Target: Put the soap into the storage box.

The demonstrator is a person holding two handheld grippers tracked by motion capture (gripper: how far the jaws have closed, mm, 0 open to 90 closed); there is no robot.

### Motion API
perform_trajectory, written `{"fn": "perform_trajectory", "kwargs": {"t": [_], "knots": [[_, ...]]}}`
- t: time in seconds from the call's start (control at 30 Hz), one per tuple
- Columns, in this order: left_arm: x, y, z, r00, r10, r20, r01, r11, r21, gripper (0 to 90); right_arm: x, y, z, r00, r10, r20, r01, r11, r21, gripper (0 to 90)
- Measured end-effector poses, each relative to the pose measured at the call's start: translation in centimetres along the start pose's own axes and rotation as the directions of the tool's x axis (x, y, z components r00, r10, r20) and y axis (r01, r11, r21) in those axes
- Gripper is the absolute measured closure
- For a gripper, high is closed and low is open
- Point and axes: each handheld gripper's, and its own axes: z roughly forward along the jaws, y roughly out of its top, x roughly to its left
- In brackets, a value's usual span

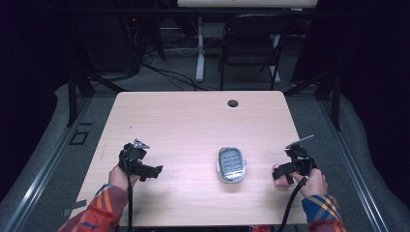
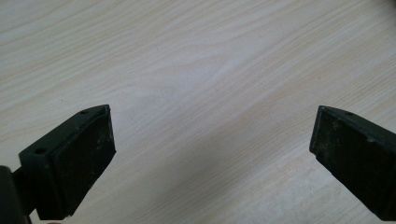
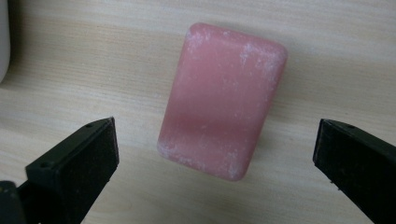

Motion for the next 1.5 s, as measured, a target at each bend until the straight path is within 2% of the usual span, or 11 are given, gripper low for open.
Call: {"fn": "perform_trajectory", "kwargs": {"t": [0.47, 0.67, 1.03, 1.13, 1.2, 1.23, 1.33, 1.37, 1.4, 1.47, 1.5], "knots": [[-0.2, 0.2, 0.3, 0.9999, 0.006, 0.008, -0.006, 1.0, 0.004, 0.1, 0.9, 1.6, 1.2, 0.9998, -0.015, 0.013, 0.014, 0.999, 0.041, 0.0], [-0.1, 0.2, 0.1, 1.0, 0.007, 0.004, -0.007, 1.0, 0.002, 0.1, 1.1, 2.1, 1.6, 0.9991, -0.02, 0.037, 0.018, 0.9979, 0.062, 0.9], [-0.1, 0.2, 0.3, 0.9999, 0.011, 0.013, -0.011, 0.9997, 0.021, 0.1, 0.7, 2.3, 2.1, 0.9961, -0.027, 0.084, 0.019, 0.996, 0.087, 24.2], [-0.1, 0.3, 0.3, 0.9999, 0.014, 0.009, -0.014, 0.9997, 0.019, 0.1, 0.7, 2.3, 2.1, 0.9954, -0.037, 0.088, 0.029, 0.9948, 0.097, 25.6], [-0.1, 0.3, 0.3, 0.9998, 0.016, 0.01, -0.017, 0.9997, 0.016, 0.1, 0.9, 2.4, 2.3, 0.9965, -0.028, 0.078, 0.022, 0.9965, 0.081, 29.7], [-0.1, 0.3, 0.2, 0.9998, 0.018, 0.009, -0.018, 0.9997, 0.017, 0.1, 1.0, 2.4, 2.3, 0.9942, -0.045, 0.097, 0.036, 0.9952, 0.091, 30.4], [-0.2, 0.2, 0.2, 0.9999, 0.016, 0.007, -0.016, 0.9997, 0.017, 0.1, 1.3, 2.3, 2.5, 0.9944, -0.033, 0.1, 0.027, 0.9974, 0.066, 31.2], [-0.2, 0.2, 0.2, 0.9998, 0.019, 0.006, -0.019, 0.9996, 0.02, 0.1, 1.2, 2.5, 2.3, 0.9926, -0.067, 0.101, 0.057, 0.9936, 0.098, 31.7], [-0.2, 0.2, 0.2, 0.9998, 0.021, 0.007, -0.021, 0.9996, 0.021, 0.1, 1.3, 2.4, 2.4, 0.9938, -0.055, 0.096, 0.047, 0.9955, 0.082, 31.8], [-0.1, 0.2, 0.2, 0.9998, 0.02, 0.007, -0.02, 0.9996, 0.023, 0.1, 1.3, 2.6, 2.3, 0.9923, -0.069, 0.103, 0.059, 0.9933, 0.1, 32.1], [-0.1, 0.2, 0.2, 0.9998, 0.019, 0.007, -0.019, 0.9996, 0.022, 0.1, 1.4, 2.5, 2.5, 0.9943, -0.051, 0.094, 0.045, 0.9963, 0.073, 32.3]]}}
